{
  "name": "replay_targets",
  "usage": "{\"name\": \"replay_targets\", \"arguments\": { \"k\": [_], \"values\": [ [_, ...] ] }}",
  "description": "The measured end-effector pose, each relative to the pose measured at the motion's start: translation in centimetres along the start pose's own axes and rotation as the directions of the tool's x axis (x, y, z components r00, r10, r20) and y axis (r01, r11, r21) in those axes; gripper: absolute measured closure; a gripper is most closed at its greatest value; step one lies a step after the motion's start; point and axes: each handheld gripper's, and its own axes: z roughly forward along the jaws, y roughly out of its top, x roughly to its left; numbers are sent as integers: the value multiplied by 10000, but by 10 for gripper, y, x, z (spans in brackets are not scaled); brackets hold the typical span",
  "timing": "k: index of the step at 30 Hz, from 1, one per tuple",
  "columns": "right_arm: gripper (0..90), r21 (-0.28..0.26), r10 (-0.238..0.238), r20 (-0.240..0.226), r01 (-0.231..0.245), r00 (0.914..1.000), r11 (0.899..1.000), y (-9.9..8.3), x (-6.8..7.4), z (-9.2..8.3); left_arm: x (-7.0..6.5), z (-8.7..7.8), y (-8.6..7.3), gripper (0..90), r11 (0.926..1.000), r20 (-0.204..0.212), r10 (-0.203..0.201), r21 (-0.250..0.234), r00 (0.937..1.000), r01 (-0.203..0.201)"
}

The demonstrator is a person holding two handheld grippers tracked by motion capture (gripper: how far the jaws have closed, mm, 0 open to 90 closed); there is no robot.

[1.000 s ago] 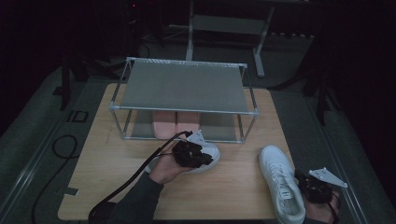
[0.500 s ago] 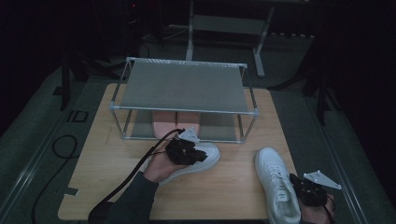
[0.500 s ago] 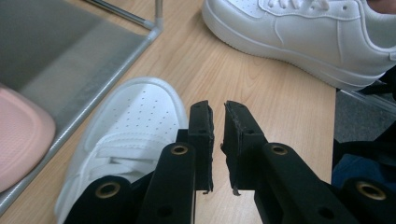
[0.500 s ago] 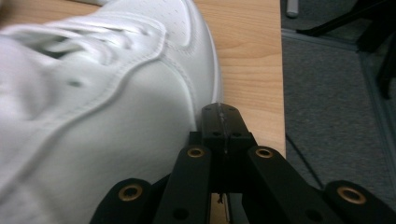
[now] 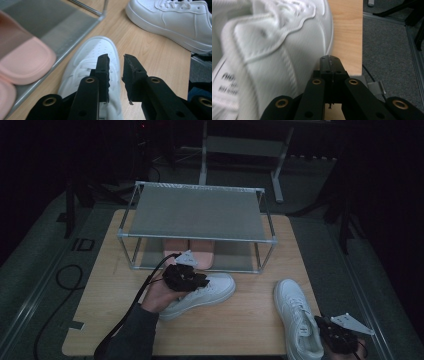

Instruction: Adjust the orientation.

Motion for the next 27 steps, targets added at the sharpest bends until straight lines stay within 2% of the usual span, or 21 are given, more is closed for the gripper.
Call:
{"name": "replay_targets", "arguments": {
  "k": [13,16,27],
  "values": [
    [900,87,-228,-441,232,9988,9997,-6,6,-7,19,-16,-15,668,9990,-732,-450,36,9963,454],
    [900,75,-251,-463,254,9986,9996,-7,8,-7,23,-19,-18,666,9986,-782,-525,20,9956,529],
    [900,-68,-666,-1081,662,9919,9978,-2,26,-3,26,-21,-20,661,9982,-788,-600,10,9951,602]
  ]
}}
